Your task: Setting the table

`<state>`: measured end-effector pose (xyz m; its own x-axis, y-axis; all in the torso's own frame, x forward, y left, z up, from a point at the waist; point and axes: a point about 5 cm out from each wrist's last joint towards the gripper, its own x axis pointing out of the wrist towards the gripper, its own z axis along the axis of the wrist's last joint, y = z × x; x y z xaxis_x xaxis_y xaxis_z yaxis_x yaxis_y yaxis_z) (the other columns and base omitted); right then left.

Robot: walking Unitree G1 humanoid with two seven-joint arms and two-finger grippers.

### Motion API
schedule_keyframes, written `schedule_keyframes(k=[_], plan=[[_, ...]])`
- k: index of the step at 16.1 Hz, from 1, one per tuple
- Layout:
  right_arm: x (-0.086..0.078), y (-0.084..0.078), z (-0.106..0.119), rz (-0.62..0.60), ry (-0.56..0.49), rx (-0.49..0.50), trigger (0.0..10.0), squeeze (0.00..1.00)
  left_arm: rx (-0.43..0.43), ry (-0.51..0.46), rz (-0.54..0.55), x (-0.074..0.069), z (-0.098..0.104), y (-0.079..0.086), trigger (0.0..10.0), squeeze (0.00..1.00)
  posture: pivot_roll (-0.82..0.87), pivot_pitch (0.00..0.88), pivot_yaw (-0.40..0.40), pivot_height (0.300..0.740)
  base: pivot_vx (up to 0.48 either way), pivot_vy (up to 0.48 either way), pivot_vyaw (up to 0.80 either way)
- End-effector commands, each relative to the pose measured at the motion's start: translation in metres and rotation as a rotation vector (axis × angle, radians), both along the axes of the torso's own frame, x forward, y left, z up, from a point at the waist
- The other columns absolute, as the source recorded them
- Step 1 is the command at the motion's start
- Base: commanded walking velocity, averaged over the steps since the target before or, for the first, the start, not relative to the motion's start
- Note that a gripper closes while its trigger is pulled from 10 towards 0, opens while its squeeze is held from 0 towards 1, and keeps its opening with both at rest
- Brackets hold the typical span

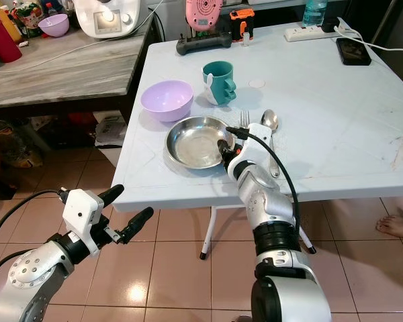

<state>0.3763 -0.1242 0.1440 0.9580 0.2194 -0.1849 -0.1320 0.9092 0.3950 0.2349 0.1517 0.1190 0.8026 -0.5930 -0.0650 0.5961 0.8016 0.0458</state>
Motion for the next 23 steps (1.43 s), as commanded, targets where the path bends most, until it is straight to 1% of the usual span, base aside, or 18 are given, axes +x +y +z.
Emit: schedule_keyframes(k=[1, 4, 8, 11, 13, 14, 15, 18, 19, 20, 21, 22, 23], plan=[[-0.003, 0.004, -0.009, 0.012, 0.049, 0.017, 0.0, 0.00, 0.012, 0.003, -0.009, 0.000, -0.001, 0.003, 10.0, 0.00, -0.09, 0.150, 0.133, 0.740, 0.000, 0.000, 0.00], [-0.002, 0.003, -0.008, 0.007, 0.049, 0.027, 0.0, 0.00, 0.010, 0.001, -0.012, 0.000, 0.000, 0.002, 10.0, 0.00, -0.09, 0.147, 0.132, 0.740, 0.000, 0.000, 0.00], [-0.003, 0.002, -0.010, -0.016, 0.082, 0.103, 0.0, 0.00, 0.007, 0.001, -0.014, 0.000, -0.001, 0.001, 10.0, 0.00, -0.09, 0.140, 0.131, 0.740, 0.000, 0.000, 0.00], [-0.005, -0.001, -0.014, -0.043, 0.112, 0.164, 0.0, 0.00, 0.006, -0.005, -0.015, 0.004, 0.000, 0.001, 10.0, 0.00, -0.09, 0.136, 0.131, 0.740, 0.000, 0.000, 0.00], [-0.006, -0.005, -0.015, -0.054, 0.108, 0.160, 0.0, 0.00, 0.006, -0.010, -0.017, 0.005, 0.000, 0.000, 10.0, 0.00, -0.10, 0.126, 0.131, 0.740, 0.000, 0.000, 0.00], [-0.007, -0.009, -0.009, -0.059, 0.071, 0.142, 0.0, 0.00, 0.004, -0.018, -0.011, 0.007, 0.001, 0.000, 10.0, 0.00, -0.10, 0.114, 0.130, 0.740, 0.000, 0.000, 0.00], [-0.008, -0.010, -0.002, -0.049, 0.017, 0.092, 0.0, 0.00, 0.001, -0.026, 0.000, 0.009, 0.002, 0.000, 10.0, 0.00, -0.10, 0.112, 0.130, 0.740, 0.000, 0.000, 0.00], [-0.016, -0.011, 0.024, -0.042, -0.163, 0.012, 0.0, 0.00, -0.001, -0.051, 0.088, 0.020, 0.005, 0.003, 10.0, 0.00, -0.10, 0.093, 0.121, 0.740, 0.000, 0.000, 0.00], [-0.025, -0.013, 0.036, -0.056, -0.259, -0.029, 2.6, 0.00, -0.008, -0.057, 0.161, 0.027, 0.006, 0.007, 10.0, 0.00, -0.11, 0.086, 0.115, 0.740, 0.000, 0.000, 0.00], [-0.028, -0.014, 0.039, -0.065, -0.280, -0.028, 6.3, 0.00, -0.012, -0.058, 0.175, 0.029, 0.006, 0.007, 10.0, 0.00, -0.11, 0.086, 0.115, 0.740, 0.000, 0.000, 0.00], [-0.037, -0.017, 0.045, -0.088, -0.329, -0.056, 10.0, 0.00, -0.028, -0.068, 0.225, 0.034, 0.007, 0.010, 10.0, 0.00, -0.12, 0.081, 0.111, 0.740, 0.000, 0.000, 0.00], [-0.047, -0.019, 0.052, -0.098, -0.386, -0.097, 10.0, 0.00, -0.058, -0.067, 0.275, 0.040, 0.009, 0.013, 10.0, 0.00, -0.13, 0.077, 0.107, 0.740, 0.000, 0.000, 0.00], [-0.052, -0.020, 0.053, -0.109, -0.400, -0.104, 10.0, 0.00, -0.074, -0.067, 0.302, 0.044, 0.010, 0.014, 10.0, 0.00, -0.14, 0.072, 0.105, 0.740, 0.000, 0.000, 0.00]])
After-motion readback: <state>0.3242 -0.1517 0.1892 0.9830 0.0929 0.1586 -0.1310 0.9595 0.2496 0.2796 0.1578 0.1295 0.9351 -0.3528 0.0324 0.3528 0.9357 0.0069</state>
